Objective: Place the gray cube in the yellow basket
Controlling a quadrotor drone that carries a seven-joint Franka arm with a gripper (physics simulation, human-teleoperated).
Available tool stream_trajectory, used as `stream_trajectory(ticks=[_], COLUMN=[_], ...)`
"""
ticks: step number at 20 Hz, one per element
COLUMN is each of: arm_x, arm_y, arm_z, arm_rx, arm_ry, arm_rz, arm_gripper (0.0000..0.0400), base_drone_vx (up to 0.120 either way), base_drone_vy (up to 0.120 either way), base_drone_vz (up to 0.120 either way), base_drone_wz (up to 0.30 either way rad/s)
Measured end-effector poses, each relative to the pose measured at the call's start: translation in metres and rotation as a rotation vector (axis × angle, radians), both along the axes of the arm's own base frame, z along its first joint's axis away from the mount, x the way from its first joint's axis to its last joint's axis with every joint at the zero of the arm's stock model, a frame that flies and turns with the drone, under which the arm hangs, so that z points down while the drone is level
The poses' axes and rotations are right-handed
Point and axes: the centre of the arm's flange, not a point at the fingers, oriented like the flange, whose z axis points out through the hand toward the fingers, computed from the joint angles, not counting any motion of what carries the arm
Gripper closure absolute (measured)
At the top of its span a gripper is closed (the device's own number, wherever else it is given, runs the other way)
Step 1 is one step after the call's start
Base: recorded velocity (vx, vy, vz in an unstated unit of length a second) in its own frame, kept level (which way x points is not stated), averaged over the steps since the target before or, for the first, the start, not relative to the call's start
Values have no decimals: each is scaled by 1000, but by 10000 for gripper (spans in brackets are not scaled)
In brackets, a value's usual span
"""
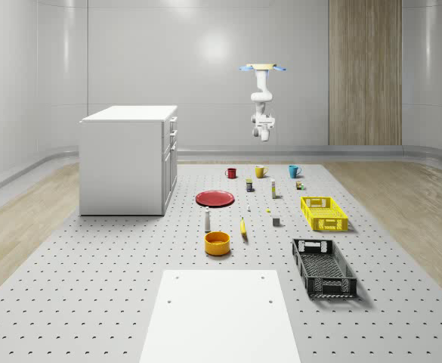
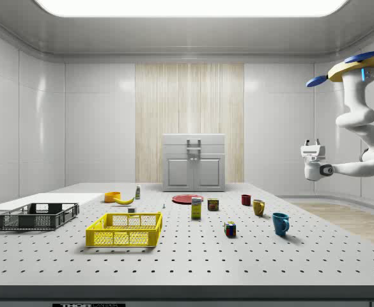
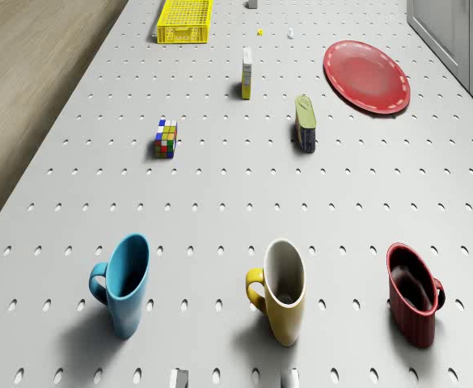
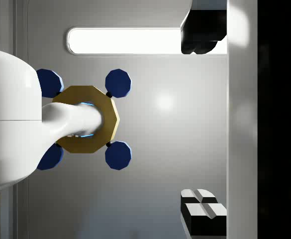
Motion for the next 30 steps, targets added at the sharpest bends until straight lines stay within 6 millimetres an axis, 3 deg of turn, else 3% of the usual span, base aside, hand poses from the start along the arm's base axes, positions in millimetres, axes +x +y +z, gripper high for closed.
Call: stream_trajectory(ticks=[9, 13, 30], arm_x=[-3, -1, -1], arm_y=[0, 0, 0], arm_z=[61, 78, 93], arm_rx=[0, 0, -1], arm_ry=[-7, -10, -23], arm_rz=[0, 0, 0], arm_gripper=[0, 0, 0], base_drone_vx=[0, 100, 120], base_drone_vy=[0, 0, 0], base_drone_vz=[0, 0, 0], base_drone_wz=[0, 0, 0])
